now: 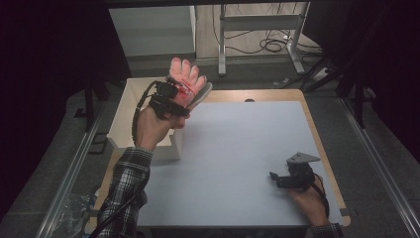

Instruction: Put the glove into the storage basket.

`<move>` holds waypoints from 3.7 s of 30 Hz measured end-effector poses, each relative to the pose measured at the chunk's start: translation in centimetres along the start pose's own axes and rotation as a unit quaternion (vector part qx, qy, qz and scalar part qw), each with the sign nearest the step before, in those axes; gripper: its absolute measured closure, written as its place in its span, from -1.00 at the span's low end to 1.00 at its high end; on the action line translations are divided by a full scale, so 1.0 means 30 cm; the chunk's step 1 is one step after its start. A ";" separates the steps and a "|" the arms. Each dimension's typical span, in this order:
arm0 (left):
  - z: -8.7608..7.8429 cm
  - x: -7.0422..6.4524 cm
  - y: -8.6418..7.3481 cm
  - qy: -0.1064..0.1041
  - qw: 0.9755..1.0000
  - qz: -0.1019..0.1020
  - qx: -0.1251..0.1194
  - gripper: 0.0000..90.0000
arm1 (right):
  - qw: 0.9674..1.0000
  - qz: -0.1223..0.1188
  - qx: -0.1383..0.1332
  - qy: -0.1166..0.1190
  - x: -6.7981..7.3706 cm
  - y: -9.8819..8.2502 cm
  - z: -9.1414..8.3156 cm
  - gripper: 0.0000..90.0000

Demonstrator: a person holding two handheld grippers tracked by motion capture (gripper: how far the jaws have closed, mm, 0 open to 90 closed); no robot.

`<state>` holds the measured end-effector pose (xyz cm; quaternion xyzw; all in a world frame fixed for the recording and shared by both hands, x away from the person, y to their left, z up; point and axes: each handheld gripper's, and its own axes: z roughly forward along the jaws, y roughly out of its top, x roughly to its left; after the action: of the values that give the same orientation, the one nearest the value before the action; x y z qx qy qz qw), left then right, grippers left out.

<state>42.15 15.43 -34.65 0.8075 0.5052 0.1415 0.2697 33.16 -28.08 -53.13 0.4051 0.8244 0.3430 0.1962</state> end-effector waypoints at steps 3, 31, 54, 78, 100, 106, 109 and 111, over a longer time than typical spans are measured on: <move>-0.014 0.036 -0.012 0.012 1.000 -0.014 -0.003 0.06 | 1.000 0.000 0.000 0.000 0.000 0.000 0.000 -0.64; 0.165 0.259 -0.172 0.073 0.992 -0.104 -0.004 0.02 | 1.000 0.000 -0.001 -0.001 0.000 0.000 0.000 -0.64; 0.394 0.275 -0.144 0.086 0.988 -0.121 0.048 -0.08 | 1.000 0.000 -0.001 0.000 -0.001 0.000 0.000 -0.64; 0.383 0.268 -0.145 0.060 0.989 -0.112 0.081 -0.80 | 1.000 0.000 -0.001 -0.001 0.000 0.000 0.000 -0.64; 0.229 0.256 -0.150 0.055 0.994 -0.097 0.012 -0.84 | 1.000 0.000 -0.001 -0.001 0.000 0.000 0.000 -0.64; 0.184 0.253 -0.162 0.057 0.994 -0.089 -0.001 -0.86 | 1.000 0.000 -0.001 -0.001 0.000 -0.001 0.000 -0.64; 0.170 0.252 -0.169 0.055 0.994 -0.089 -0.008 -0.87 | 1.000 -0.001 -0.001 -0.001 0.001 -0.001 0.000 -0.64; 0.160 0.249 -0.174 0.053 0.995 -0.088 -0.014 -0.88 | 1.000 -0.001 -0.001 -0.001 0.001 -0.001 0.000 -0.64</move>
<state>44.04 22.49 -41.90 0.7473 0.5861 0.1663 0.2652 33.13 -28.08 -53.14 0.4050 0.8240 0.3432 0.1980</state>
